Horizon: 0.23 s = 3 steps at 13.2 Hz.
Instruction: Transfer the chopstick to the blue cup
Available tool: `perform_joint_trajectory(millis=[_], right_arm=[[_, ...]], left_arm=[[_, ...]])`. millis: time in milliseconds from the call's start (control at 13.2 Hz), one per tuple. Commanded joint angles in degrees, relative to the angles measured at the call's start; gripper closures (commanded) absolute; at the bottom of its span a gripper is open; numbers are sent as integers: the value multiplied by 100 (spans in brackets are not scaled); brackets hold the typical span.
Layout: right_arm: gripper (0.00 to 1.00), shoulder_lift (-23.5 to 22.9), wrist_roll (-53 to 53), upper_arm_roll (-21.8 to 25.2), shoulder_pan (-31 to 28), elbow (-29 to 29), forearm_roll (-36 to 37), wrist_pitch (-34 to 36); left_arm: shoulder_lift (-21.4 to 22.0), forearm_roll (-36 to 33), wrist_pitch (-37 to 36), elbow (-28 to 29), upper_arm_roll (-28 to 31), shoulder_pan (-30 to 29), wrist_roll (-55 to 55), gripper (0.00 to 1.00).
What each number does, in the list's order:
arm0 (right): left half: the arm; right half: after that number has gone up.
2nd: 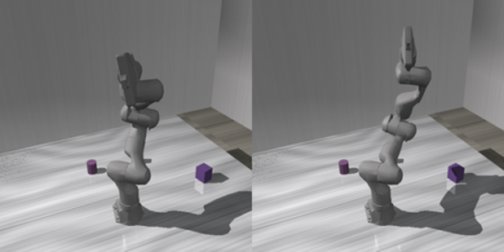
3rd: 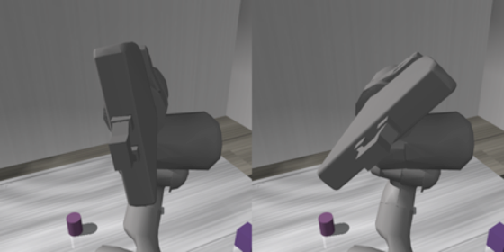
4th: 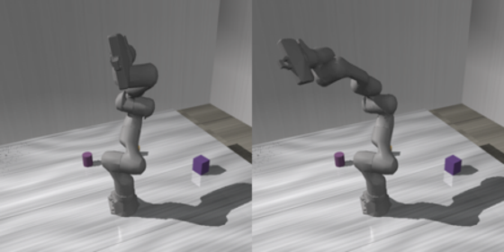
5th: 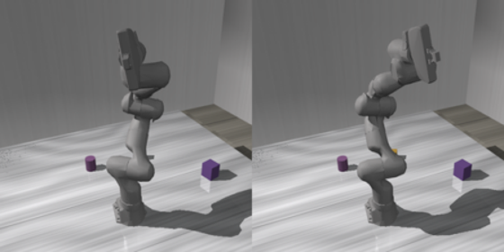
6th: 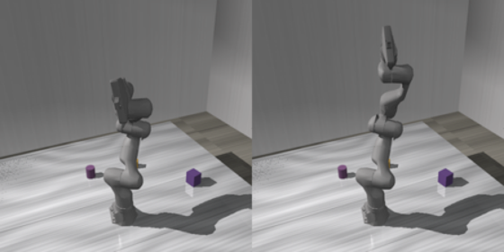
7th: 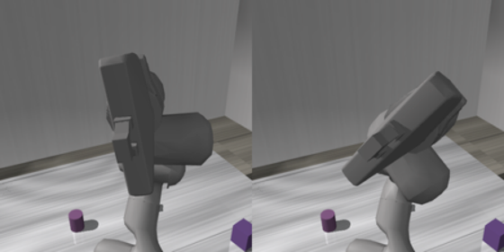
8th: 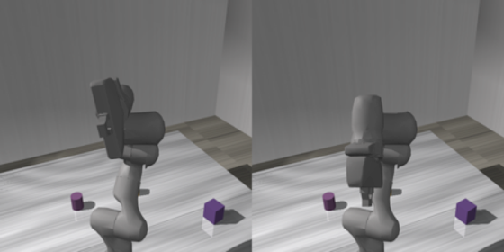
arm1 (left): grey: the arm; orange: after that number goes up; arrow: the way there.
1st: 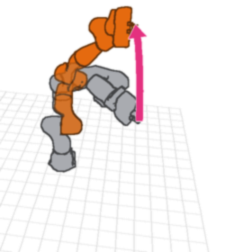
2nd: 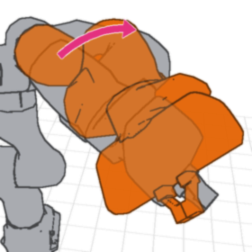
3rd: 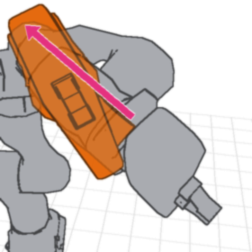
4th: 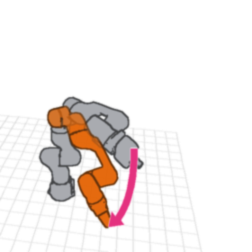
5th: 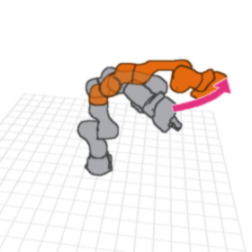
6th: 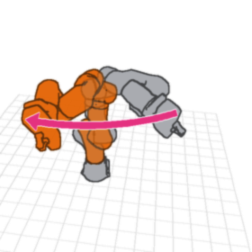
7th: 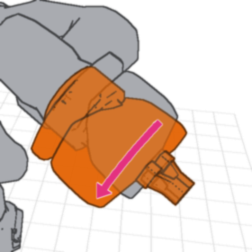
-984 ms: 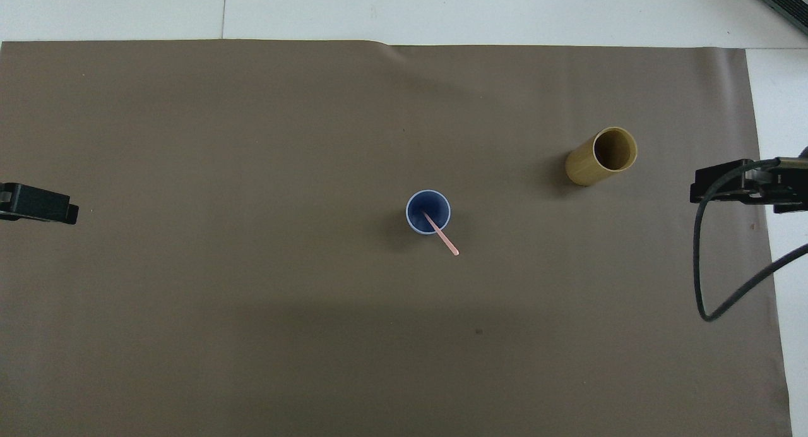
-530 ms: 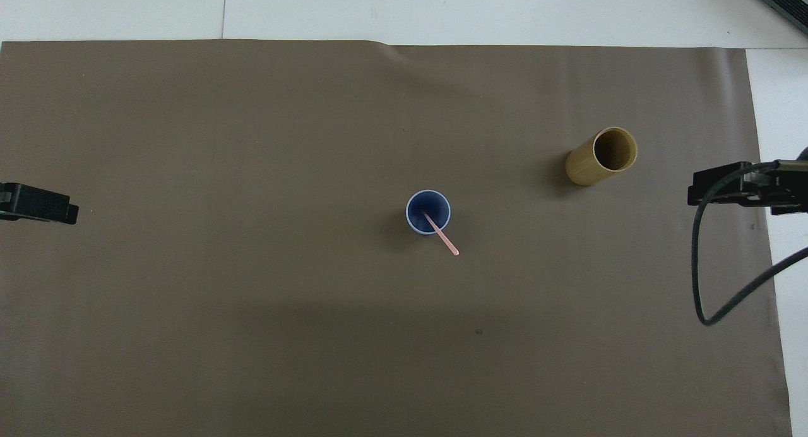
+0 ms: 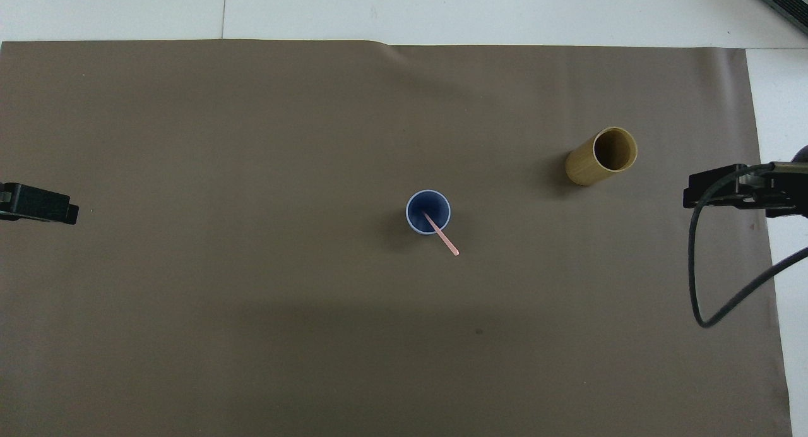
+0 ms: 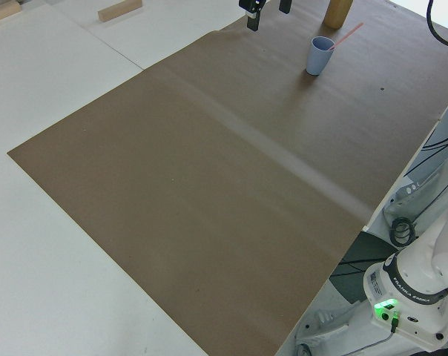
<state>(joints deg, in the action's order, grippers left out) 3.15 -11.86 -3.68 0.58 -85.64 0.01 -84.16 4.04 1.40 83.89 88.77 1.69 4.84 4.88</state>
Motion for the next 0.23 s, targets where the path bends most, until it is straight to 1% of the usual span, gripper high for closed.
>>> perform_joint_trajectory(millis=[0, 151], right_arm=[[0, 116, 70, 34, -23, -163, -159, 49], [0, 160, 52, 34, -15, -207, -159, 49]], left_arm=[[97, -69, -57, 44, -20, -44, 48, 0], [97, -69, -57, 44, -20, -44, 48, 0]])
